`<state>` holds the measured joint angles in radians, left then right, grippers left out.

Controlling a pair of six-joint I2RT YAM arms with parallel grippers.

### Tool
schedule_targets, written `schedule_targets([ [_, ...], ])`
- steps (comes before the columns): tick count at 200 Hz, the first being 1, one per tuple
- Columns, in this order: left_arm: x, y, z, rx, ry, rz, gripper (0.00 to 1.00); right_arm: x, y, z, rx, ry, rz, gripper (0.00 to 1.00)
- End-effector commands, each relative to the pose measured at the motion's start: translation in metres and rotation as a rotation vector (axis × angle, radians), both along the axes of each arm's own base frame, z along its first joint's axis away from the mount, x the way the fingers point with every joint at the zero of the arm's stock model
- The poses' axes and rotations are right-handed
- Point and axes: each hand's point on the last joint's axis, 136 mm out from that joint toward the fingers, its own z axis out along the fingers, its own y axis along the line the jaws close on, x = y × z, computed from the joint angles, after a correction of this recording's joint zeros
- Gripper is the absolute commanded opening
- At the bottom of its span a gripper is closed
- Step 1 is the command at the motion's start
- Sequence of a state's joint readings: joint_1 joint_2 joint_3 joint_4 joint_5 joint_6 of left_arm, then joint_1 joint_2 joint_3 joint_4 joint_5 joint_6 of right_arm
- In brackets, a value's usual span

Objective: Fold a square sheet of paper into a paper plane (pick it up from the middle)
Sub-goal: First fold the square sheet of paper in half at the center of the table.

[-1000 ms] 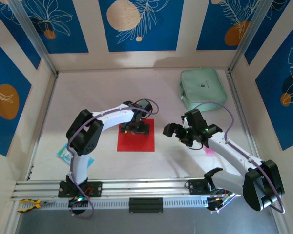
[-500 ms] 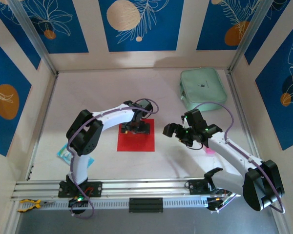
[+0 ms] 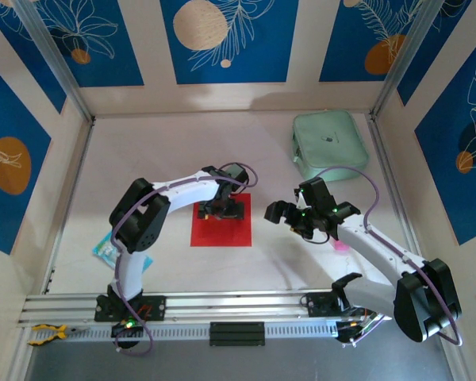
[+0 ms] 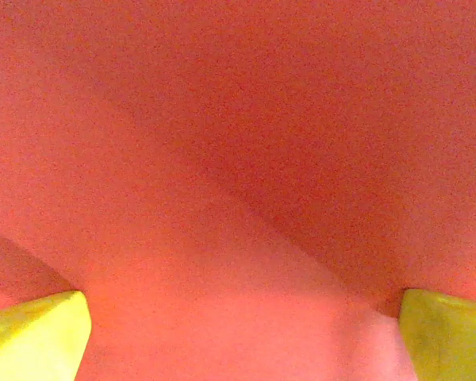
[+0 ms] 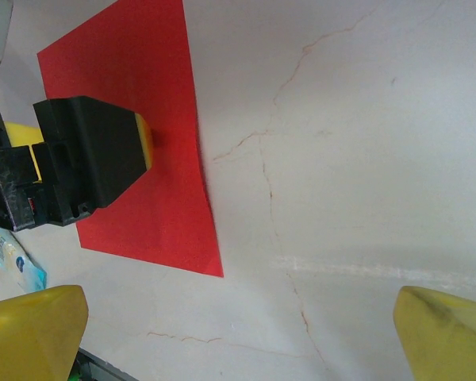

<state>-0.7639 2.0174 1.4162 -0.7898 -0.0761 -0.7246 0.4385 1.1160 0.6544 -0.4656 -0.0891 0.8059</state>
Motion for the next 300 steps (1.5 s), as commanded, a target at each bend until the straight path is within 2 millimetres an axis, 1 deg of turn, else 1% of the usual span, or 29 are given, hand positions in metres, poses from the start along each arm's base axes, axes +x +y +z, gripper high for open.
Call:
schedule_targets([
  [1, -0.018, 0.007, -0.03, 0.05, 0.076, -0.001, 0.97, -0.001, 0.0, 0.003, 0.004, 0.016, -0.006, 0.99],
  [64, -0.018, 0.004, -0.028, 0.046, 0.068, -0.011, 0.96, -0.001, -0.002, 0.008, 0.005, -0.013, -0.015, 0.99],
  [82, -0.017, 0.003, -0.024, 0.038, 0.056, -0.016, 0.94, 0.0, 0.0, 0.018, 0.018, -0.06, 0.001, 0.99],
  [103, -0.014, 0.0, -0.018, 0.02, 0.035, -0.023, 0.92, 0.003, 0.0, 0.035, 0.03, -0.15, 0.012, 0.99],
  [118, -0.012, -0.002, -0.013, 0.006, 0.018, -0.026, 0.87, 0.003, -0.003, 0.044, 0.037, -0.205, 0.001, 0.99],
  [129, -0.011, -0.003, -0.01, -0.008, 0.009, -0.031, 0.82, 0.004, -0.006, 0.048, 0.041, -0.242, -0.009, 0.99],
  [149, -0.009, -0.005, -0.003, -0.03, -0.014, -0.03, 0.73, 0.005, -0.016, 0.048, 0.036, -0.275, -0.06, 0.99],
  [168, -0.008, -0.01, 0.004, -0.065, -0.035, -0.034, 0.61, 0.004, -0.012, 0.059, 0.073, -0.373, 0.026, 0.99],
  [178, -0.007, -0.012, 0.009, -0.087, -0.046, -0.034, 0.59, 0.003, -0.013, 0.063, 0.078, -0.387, 0.033, 0.99],
  [190, -0.006, -0.015, 0.015, -0.112, -0.066, -0.033, 0.54, 0.003, -0.019, 0.057, 0.064, -0.351, -0.006, 0.99],
  [205, -0.004, -0.018, 0.024, -0.146, -0.096, -0.03, 0.47, 0.002, -0.021, 0.048, 0.06, -0.287, -0.018, 0.99],
  [216, -0.003, -0.021, 0.03, -0.188, -0.122, -0.032, 0.47, -0.001, -0.023, 0.037, 0.038, -0.218, -0.032, 0.99],
  [237, -0.002, -0.028, 0.045, -0.271, -0.173, -0.036, 0.45, -0.004, -0.037, 0.015, -0.047, -0.069, -0.101, 0.99],
  [252, -0.001, -0.031, 0.054, -0.316, -0.202, -0.042, 0.45, -0.004, -0.036, 0.007, -0.067, -0.008, -0.101, 0.99],
  [271, -0.002, -0.035, 0.064, -0.361, -0.22, -0.053, 0.45, -0.001, -0.031, 0.007, -0.052, 0.022, -0.094, 0.99],
  [300, -0.004, -0.046, 0.081, -0.46, -0.248, -0.057, 0.45, 0.006, -0.023, 0.014, -0.008, 0.008, -0.094, 0.99],
])
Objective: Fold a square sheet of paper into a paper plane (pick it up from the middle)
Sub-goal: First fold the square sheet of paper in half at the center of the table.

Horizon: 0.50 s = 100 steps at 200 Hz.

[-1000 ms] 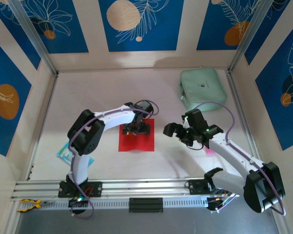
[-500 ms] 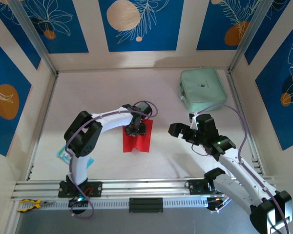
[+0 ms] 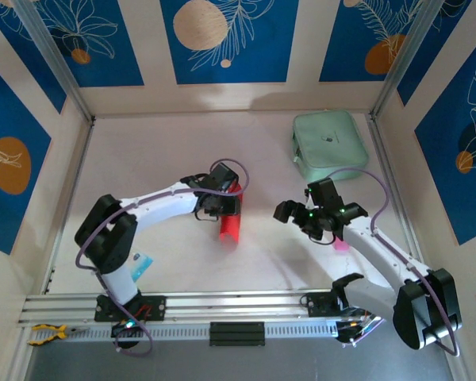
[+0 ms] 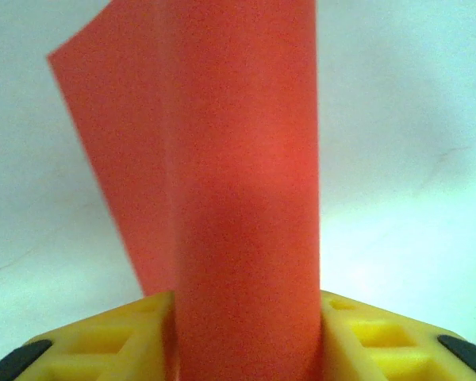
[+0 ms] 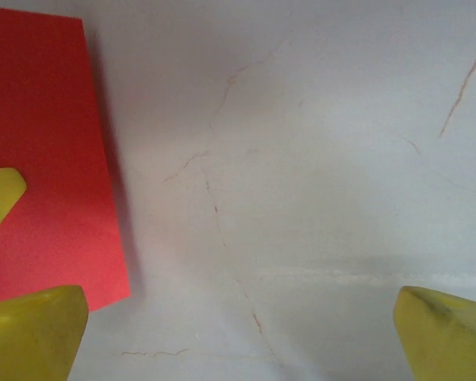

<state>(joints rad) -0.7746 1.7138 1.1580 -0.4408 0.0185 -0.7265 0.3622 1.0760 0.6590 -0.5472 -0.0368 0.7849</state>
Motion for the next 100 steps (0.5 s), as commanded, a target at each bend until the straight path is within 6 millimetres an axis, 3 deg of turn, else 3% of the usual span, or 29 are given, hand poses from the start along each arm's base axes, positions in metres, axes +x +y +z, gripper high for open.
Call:
schedule_targets([
  [1, -0.004, -0.018, 0.019, -0.122, -0.031, -0.028, 0.45, 0.004, 0.008, 0.015, 0.055, -0.002, -0.01, 0.99],
  [51, -0.007, -0.031, 0.041, -0.273, -0.053, -0.021, 0.45, 0.015, 0.014, 0.018, 0.19, -0.1, -0.067, 0.99],
  [100, -0.013, -0.034, 0.053, -0.392, -0.085, -0.016, 0.45, 0.026, 0.028, 0.046, 0.267, -0.214, 0.027, 0.99],
])
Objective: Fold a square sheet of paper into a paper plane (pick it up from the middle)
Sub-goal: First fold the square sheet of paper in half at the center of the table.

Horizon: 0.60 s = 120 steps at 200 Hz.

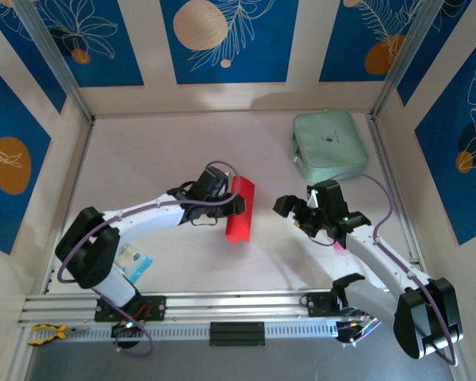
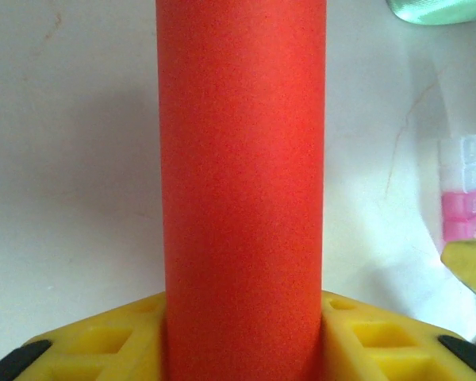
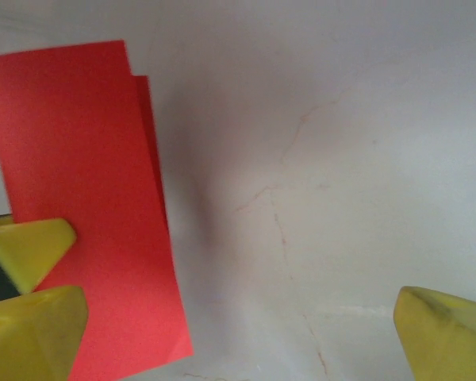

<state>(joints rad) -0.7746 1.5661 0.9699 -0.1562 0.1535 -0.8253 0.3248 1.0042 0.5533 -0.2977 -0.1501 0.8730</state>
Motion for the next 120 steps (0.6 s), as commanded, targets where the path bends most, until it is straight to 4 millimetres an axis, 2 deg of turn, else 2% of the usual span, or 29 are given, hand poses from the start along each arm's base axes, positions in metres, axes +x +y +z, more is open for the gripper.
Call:
schedule_targets([
  [1, -0.001, -0.014, 0.024, -0.11, -0.038, -0.016, 0.45, 0.008, 0.013, 0.028, 0.066, -0.095, 0.062, 0.99],
  [31, -0.002, -0.026, 0.028, -0.184, -0.027, -0.032, 0.45, 0.003, 0.016, 0.032, 0.072, -0.089, 0.089, 0.99],
  [65, -0.006, -0.035, 0.016, -0.27, 0.03, -0.024, 0.46, -0.005, 0.017, 0.035, 0.097, -0.096, 0.097, 0.99],
  [94, -0.003, -0.037, 0.002, -0.252, 0.057, -0.014, 0.45, -0.012, 0.01, 0.032, 0.065, -0.096, 0.089, 0.99],
  [120, 0.001, -0.046, 0.003, -0.267, 0.069, -0.024, 0.45, -0.01, 0.003, 0.024, 0.044, -0.127, 0.056, 0.99],
])
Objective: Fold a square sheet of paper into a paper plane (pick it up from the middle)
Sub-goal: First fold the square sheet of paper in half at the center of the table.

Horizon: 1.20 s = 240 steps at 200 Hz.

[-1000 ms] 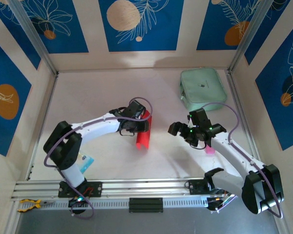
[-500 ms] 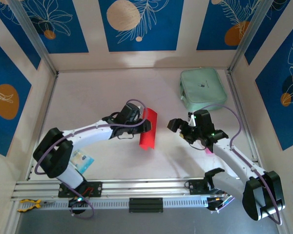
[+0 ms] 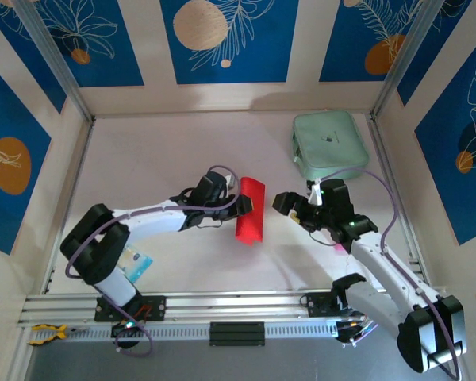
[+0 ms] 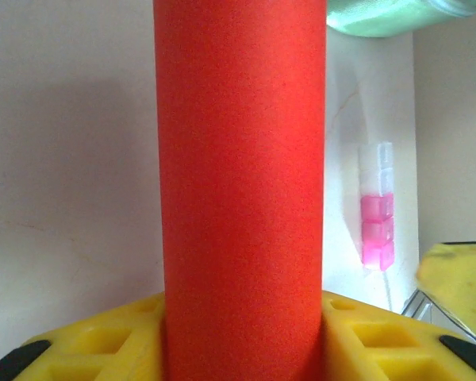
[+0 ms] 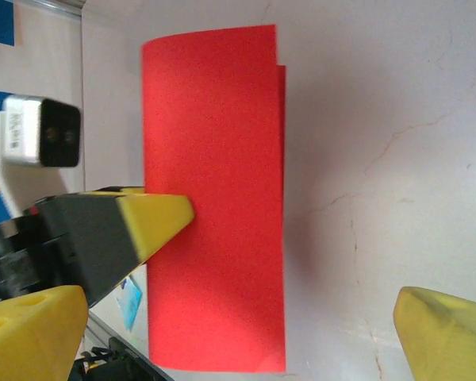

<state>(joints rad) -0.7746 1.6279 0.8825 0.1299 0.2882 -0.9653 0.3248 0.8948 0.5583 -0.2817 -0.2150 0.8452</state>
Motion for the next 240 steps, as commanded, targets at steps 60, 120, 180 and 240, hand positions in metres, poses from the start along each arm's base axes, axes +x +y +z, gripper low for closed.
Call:
schedule_targets([
  [60, -0.001, -0.016, 0.014, -0.11, 0.012, -0.007, 0.45, 0.003, 0.003, 0.003, 0.022, -0.033, 0.011, 0.99],
  [120, -0.006, -0.021, 0.006, -0.192, 0.065, 0.0, 0.45, -0.007, 0.005, 0.003, 0.023, 0.003, 0.019, 0.99],
  [180, -0.007, -0.02, -0.012, -0.188, 0.102, 0.023, 0.45, -0.01, 0.008, -0.003, 0.028, 0.017, 0.025, 0.99],
  [240, -0.011, -0.01, -0.044, -0.101, 0.159, 0.059, 0.46, -0.013, 0.022, -0.009, 0.037, 0.064, 0.105, 0.99],
])
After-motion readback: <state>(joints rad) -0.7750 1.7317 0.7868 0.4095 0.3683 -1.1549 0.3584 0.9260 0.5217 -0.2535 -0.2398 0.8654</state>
